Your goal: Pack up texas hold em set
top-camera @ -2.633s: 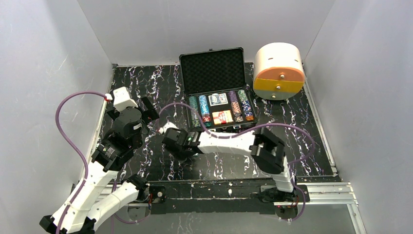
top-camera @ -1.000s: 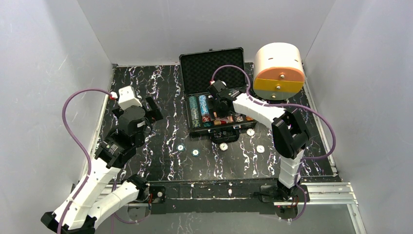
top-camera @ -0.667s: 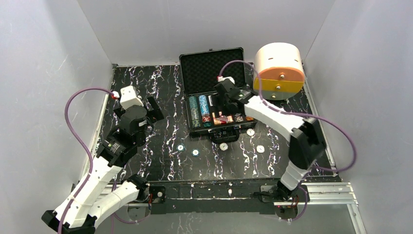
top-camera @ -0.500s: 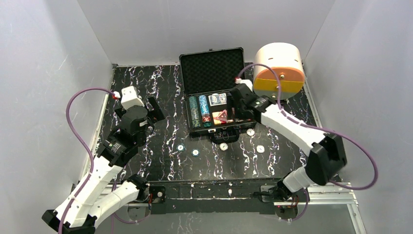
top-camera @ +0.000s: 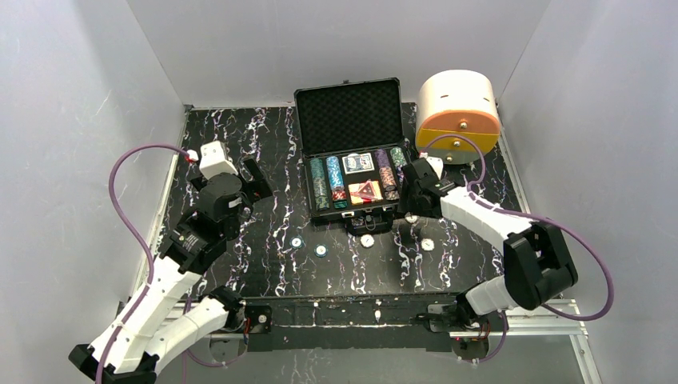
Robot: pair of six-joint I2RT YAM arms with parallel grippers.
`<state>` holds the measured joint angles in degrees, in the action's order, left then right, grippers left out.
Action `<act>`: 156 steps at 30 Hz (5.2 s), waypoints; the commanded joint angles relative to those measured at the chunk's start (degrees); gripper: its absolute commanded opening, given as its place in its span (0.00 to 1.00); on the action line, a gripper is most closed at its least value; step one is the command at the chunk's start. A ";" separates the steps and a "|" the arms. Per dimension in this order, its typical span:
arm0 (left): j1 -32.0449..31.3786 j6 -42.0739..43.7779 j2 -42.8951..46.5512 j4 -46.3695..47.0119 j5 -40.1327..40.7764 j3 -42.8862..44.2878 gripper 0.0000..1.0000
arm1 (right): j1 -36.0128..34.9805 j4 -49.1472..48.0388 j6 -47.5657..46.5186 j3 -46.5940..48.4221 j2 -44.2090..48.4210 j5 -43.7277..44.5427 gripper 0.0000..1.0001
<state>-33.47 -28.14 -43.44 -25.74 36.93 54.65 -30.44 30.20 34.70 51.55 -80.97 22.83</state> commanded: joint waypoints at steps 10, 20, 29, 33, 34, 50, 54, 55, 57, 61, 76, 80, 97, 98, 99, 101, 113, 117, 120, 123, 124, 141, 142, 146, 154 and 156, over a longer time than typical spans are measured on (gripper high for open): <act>0.25 -0.79 1.52 -0.65 1.31 0.49 0.93 | 1.17 -9.77 4.23 -0.39 -7.92 0.60 0.68; 0.25 -1.39 0.31 -0.28 1.02 -0.34 0.93 | 1.47 -12.59 1.77 -1.73 -10.71 -0.05 0.67; 0.25 -0.99 -0.45 0.65 0.83 -0.83 0.93 | 2.84 -18.56 -1.05 -4.62 -10.56 -0.82 0.63; 0.27 -0.86 -0.28 0.72 0.92 -0.91 0.93 | 3.81 -20.83 -2.44 -5.23 -11.91 -2.86 0.63; 0.25 -0.79 -0.25 0.70 0.96 -0.95 0.93 | 3.93 -21.16 -2.83 -5.23 -12.26 -3.16 0.63; 0.25 -0.42 -2.61 2.45 -2.46 -1.85 0.94 | 4.00 -9.83 0.02 -6.97 -4.69 -2.85 0.44; 0.25 -0.69 -5.09 3.69 -8.12 -3.35 0.94 | 3.99 -6.62 0.70 -8.41 0.13 -6.25 0.44; 0.25 -1.18 -5.72 4.11 -9.60 -3.88 0.94 | 3.92 -6.12 0.80 -8.66 1.13 -7.41 0.44; 0.25 -2.17 -6.82 5.31 -11.94 -5.04 0.93 | 3.25 -5.42 0.93 -8.87 2.90 -9.25 0.45; 0.25 -4.22 -8.41 7.27 -13.96 -6.91 0.92 | 2.06 -3.42 1.76 -8.75 4.24 -9.16 0.45; 0.25 -4.12 -8.58 7.60 -13.67 -7.53 0.92 | 1.80 -6.64 0.13 -1.89 -6.55 -1.74 0.78; 0.25 -4.12 -8.00 7.17 -13.08 -7.88 0.92 | 2.16 -8.89 -0.43 -1.22 -8.46 -1.65 0.76; 0.25 -3.93 -8.67 6.95 -12.68 -7.99 0.92 | 3.27 -14.85 -3.25 -6.66 -8.02 -3.91 0.43; 0.25 -4.00 -8.68 7.00 -12.67 -8.00 0.92 | 3.28 -13.62 -2.93 -6.26 -7.53 -3.86 0.43; 0.25 -4.02 -8.68 7.00 -12.67 -7.98 0.92 | 3.23 -12.29 -2.58 -5.80 -6.96 -3.97 0.43; 0.25 -4.03 -8.68 7.02 -12.67 -7.98 0.92 | 3.27 -9.55 -1.68 -5.17 -5.34 -4.30 0.42; 0.25 -4.19 -9.27 7.81 -12.58 -8.34 0.92 | 2.20 -2.93 0.94 -6.36 2.59 -8.94 0.46; 0.25 -4.08 -9.54 8.08 -12.91 -8.11 0.92 | 2.14 -3.17 -0.59 -3.88 -1.16 -5.46 0.69; 0.25 -3.78 -9.52 8.07 -12.96 -7.83 0.92 | 2.18 -5.26 -1.86 -1.58 -4.80 -4.40 0.74; 0.25 -3.76 -9.31 7.99 -12.78 -7.73 0.92 | 2.16 -9.02 -2.75 -1.23 -6.87 -4.85 0.73; 0.25 -3.76 -9.25 8.00 -12.77 -7.67 0.92 | 2.19 -10.23 -2.99 -1.36 -7.62 -5.16 0.71; 0.25 -3.52 -9.65 7.72 -12.36 -7.78 0.92 | 2.14 -2.77 -0.92 -2.07 -8.42 -6.11 0.36; 0.25 -3.50 -9.63 7.72 -12.32 -7.85 0.92 | 2.15 -1.64 -0.94 -1.92 -7.54 -6.73 0.36; 0.25 -3.63 -9.39 7.72 -12.13 -8.11 0.92 | 2.14 2.41 -1.33 -1.50 -4.82 -9.13 0.35; 0.25 -3.85 -9.69 8.07 -12.03 -8.42 0.92 | 1.43 3.86 -1.17 -2.22 -1.65 -12.51 0.41; 0.25 -3.85 -9.81 8.30 -12.13 -8.42 0.92 | 1.44 3.04 -1.42 -1.93 -1.44 -10.53 0.52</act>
<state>-33.47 -31.97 -53.08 -18.15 23.33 47.18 -28.62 32.16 33.08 49.30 -83.99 11.29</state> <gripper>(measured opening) 0.919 0.439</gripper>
